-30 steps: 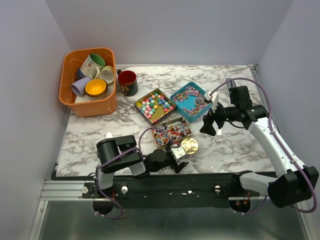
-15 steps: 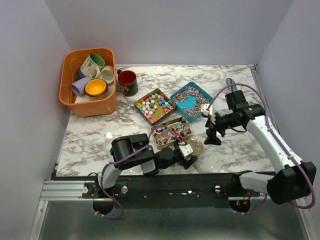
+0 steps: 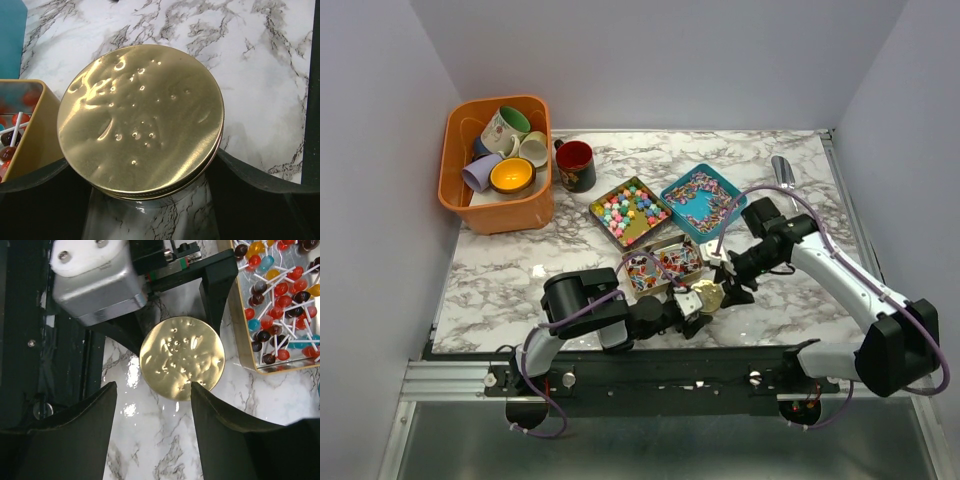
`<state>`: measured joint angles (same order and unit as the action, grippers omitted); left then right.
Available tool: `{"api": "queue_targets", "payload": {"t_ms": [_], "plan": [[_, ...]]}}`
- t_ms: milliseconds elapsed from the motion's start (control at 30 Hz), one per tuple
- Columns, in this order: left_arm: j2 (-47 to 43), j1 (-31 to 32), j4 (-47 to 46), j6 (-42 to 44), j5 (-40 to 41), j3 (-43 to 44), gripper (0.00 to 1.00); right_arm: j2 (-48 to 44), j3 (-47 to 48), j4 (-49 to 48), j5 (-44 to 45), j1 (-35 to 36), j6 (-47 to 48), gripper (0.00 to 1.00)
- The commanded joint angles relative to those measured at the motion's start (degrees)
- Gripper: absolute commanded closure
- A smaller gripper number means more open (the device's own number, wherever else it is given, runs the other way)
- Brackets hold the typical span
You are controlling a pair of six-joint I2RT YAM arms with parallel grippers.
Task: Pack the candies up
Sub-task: Screw the bottle lid onto the packing bottle.
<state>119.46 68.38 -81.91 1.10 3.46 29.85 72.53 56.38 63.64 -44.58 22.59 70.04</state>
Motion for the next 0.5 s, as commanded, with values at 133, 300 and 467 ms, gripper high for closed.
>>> {"api": "queue_targets", "payload": {"t_ms": [133, 300, 467], "plan": [[0.16, 0.0, -0.62, 2.85, -1.27, -2.86, 0.19, 5.24, -0.83, -7.21, 0.72, 1.76, -1.13, 0.33], [0.51, 0.09, -0.8, 2.41, -1.35, -2.51, 0.19, 6.39, -1.09, -7.74, 1.16, 2.98, -0.26, 0.33], [0.69, 0.0, -1.23, 2.32, -1.27, -2.95, 0.19, 7.62, -1.98, -9.31, 3.0, 4.83, -1.04, 0.33]]}}
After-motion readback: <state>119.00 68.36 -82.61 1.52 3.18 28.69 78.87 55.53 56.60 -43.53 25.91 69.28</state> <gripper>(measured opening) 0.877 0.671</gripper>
